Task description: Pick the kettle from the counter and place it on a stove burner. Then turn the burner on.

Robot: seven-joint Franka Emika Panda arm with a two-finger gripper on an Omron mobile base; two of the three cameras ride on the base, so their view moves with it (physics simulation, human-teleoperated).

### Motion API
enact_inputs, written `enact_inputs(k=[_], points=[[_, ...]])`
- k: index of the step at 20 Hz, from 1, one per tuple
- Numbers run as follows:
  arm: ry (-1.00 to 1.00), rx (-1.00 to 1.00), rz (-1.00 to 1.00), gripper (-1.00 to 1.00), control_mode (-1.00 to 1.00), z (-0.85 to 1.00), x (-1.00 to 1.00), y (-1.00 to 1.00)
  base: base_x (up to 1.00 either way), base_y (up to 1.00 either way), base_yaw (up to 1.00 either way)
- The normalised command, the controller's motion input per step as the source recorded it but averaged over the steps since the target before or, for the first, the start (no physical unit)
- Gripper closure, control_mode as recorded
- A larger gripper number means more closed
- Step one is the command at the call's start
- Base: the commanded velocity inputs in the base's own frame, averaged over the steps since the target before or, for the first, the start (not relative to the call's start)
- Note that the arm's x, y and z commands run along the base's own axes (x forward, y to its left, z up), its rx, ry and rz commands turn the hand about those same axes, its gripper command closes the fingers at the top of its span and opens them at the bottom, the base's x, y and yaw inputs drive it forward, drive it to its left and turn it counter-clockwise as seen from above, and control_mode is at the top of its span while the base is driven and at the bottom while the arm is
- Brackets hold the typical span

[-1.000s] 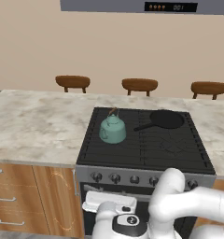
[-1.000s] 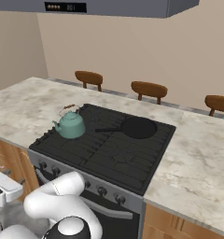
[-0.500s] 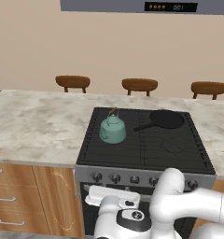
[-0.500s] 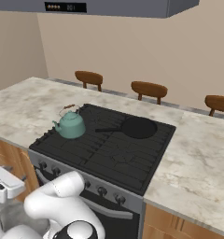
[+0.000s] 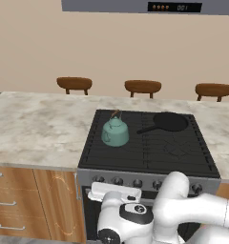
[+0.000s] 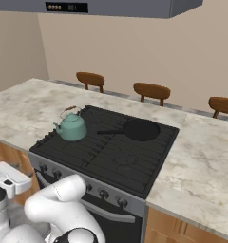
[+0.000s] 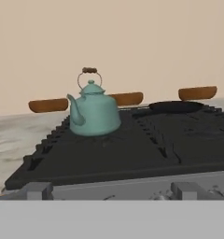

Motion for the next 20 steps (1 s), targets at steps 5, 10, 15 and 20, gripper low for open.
enact_inputs(k=[5,10,15,20], points=[[0.08,-0.02,0.0,-1.0,-1.0,-0.15,0.21,0.0,0.0,0.0,0.0],[0.1,-0.04,0.0,-1.0,-1.0,-0.24,0.21,0.0,0.0,0.0,0.0],[0.08,-0.01,0.0,-1.0,-1.0,-0.3,0.12,0.0,0.0,0.0,0.0],[0.03,-0.02,0.0,-1.0,-1.0,-0.36,0.01,0.14,0.0,0.0,0.0]])
